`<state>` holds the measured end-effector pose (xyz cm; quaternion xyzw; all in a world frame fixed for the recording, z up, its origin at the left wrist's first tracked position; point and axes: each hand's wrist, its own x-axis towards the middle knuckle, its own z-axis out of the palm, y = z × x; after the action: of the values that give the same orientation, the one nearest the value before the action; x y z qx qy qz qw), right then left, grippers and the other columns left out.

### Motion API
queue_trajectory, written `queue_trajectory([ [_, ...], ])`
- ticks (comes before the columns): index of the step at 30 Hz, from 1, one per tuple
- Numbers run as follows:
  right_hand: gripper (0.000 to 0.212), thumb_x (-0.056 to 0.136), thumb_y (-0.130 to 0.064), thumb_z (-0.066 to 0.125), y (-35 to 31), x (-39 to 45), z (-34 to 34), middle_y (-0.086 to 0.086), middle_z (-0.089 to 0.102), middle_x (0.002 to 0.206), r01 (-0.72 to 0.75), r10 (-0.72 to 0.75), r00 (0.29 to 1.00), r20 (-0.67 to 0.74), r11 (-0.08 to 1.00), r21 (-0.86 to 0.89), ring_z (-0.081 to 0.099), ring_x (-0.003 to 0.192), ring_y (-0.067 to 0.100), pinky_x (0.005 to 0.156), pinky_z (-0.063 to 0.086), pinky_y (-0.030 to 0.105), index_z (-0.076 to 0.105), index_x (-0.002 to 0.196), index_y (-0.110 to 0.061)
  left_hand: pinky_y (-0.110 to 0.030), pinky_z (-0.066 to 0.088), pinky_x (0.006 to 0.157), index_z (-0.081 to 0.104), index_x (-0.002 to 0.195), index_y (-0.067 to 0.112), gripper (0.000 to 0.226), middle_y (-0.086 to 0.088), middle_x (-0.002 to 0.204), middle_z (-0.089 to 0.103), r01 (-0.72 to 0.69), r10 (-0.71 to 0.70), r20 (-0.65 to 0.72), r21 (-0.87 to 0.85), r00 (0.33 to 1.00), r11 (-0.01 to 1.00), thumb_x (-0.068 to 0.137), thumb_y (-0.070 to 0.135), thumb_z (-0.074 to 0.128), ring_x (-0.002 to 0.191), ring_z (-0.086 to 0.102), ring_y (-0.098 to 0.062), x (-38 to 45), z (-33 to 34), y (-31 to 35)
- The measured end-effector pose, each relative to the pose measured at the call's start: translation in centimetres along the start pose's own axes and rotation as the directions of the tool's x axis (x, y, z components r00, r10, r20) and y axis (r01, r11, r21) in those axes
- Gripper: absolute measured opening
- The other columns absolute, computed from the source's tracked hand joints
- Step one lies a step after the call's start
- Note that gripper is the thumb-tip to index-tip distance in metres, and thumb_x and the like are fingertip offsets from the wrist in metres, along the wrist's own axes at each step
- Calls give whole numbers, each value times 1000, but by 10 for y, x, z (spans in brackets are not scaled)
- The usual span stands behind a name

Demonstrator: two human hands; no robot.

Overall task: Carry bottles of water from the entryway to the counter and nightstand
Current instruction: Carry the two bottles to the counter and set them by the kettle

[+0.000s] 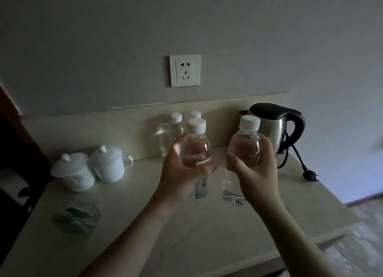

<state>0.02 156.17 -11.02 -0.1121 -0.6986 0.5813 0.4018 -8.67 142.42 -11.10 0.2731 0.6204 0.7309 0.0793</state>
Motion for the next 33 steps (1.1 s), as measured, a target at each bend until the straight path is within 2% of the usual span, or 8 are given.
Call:
queue_trajectory([
  [5,55,77,-2,77,48,3,26,-10,65,90,-30,27,998,-48,998,-55,66,79,-1,70,53,20,50,119,-25,-21,54,68,58,113,11,53,1,89,64,65,-67,-112,-24,991,998,65,1,78,78,64,-6,3,-12,-38],
  [9,55,77,-4,78,74,-5,34,-15,62,86,-63,60,997,-39,993,-99,62,77,-13,66,45,4,48,119,-24,-18,50,67,54,110,6,48,6,78,63,128,-123,-160,22,980,992,70,-5,78,72,62,-5,-4,-20,-65],
  [17,69,72,-10,84,98,-5,34,-21,59,97,-49,61,996,68,985,-165,60,87,-17,70,45,7,46,130,-13,-19,52,64,49,111,1,52,3,80,64,106,-96,-262,24,960,994,65,-9,74,72,65,-6,-15,-19,-85],
  [20,76,71,-1,84,107,-10,27,-22,58,104,-12,31,992,121,988,-155,57,94,-22,76,42,-1,42,134,-8,-24,55,74,55,113,18,64,5,92,72,146,-102,-296,132,950,980,57,11,86,85,69,-8,-25,-20,-97],
  [22,78,73,-3,82,116,-12,12,-24,58,116,-32,81,963,258,981,-191,60,102,-12,81,44,3,38,135,-20,-31,56,79,57,110,31,63,8,96,74,196,-125,-296,223,947,955,55,26,88,89,71,-11,-33,-26,-107],
  [25,52,75,-18,80,132,-13,-12,-18,65,103,-64,244,864,441,921,-384,65,94,-1,75,48,15,47,111,-35,-31,57,77,60,102,37,55,13,95,74,289,-179,-285,412,942,864,55,35,89,86,71,-5,-43,-37,-117],
  [30,47,71,-32,83,140,5,-6,-14,68,96,-116,328,877,351,854,-508,65,87,6,75,55,33,52,106,-33,-31,58,73,56,97,29,59,11,91,74,363,-211,-369,414,905,834,54,27,96,82,71,-3,-21,-52,-122],
  [33,48,70,-36,84,152,31,11,-8,64,96,-140,298,926,233,842,-521,61,88,14,74,53,35,51,105,-28,-44,58,81,56,98,34,57,5,95,74,371,-206,-392,410,896,833,56,32,94,90,71,-15,6,-68,-128],
])
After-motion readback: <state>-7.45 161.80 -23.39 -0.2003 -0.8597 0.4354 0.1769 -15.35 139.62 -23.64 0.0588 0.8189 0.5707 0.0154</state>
